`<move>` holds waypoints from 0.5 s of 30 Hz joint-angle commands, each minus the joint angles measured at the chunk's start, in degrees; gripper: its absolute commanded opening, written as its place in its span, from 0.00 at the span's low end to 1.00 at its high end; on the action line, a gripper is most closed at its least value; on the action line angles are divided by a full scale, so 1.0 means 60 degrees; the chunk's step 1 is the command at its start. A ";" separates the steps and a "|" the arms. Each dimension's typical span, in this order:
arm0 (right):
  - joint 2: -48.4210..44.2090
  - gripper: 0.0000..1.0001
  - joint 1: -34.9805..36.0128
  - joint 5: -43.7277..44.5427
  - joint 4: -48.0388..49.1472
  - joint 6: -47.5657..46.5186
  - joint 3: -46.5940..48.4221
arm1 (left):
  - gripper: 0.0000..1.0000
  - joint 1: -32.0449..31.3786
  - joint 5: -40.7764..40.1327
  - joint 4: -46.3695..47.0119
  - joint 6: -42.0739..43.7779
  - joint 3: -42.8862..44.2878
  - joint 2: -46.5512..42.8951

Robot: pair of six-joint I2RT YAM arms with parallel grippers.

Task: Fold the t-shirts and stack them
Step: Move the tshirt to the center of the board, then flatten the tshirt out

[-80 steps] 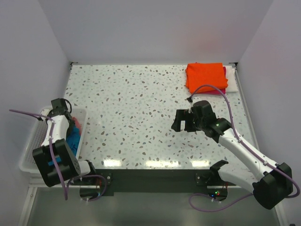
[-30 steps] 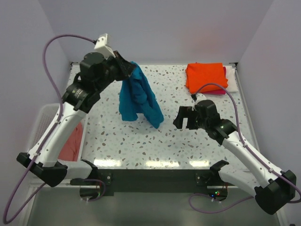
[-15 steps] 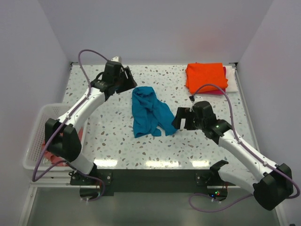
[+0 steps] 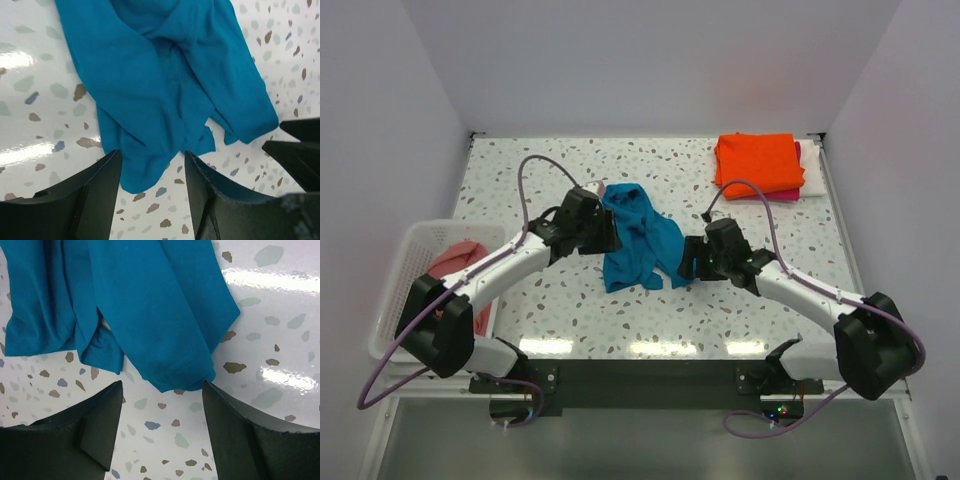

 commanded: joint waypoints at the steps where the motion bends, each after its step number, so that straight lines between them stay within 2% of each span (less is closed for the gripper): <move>1: 0.0423 0.68 0.0286 0.0674 0.1043 0.0355 -0.0018 | 0.57 -0.0474 0.0361 0.0970 0.0507 -0.0154 0.0177; 6: 0.0952 0.67 0.0389 0.1274 0.1191 0.0517 0.0069 | 0.59 -0.1279 0.0128 0.0781 0.0946 0.0416 0.1056; 10: 0.1201 0.66 0.0404 0.1773 0.1162 0.0590 0.0172 | 0.60 -0.1764 -0.0777 0.0196 0.1152 0.1163 0.2284; 14: 0.1537 0.57 0.0390 0.2037 0.1161 0.0634 0.0362 | 0.60 -0.2087 -0.1542 -0.0230 0.1255 0.1836 0.3195; 15: 0.1611 0.49 0.0390 0.2052 0.1161 0.0634 0.0406 | 0.60 -0.2145 -0.1847 -0.0303 0.1183 0.1896 0.3327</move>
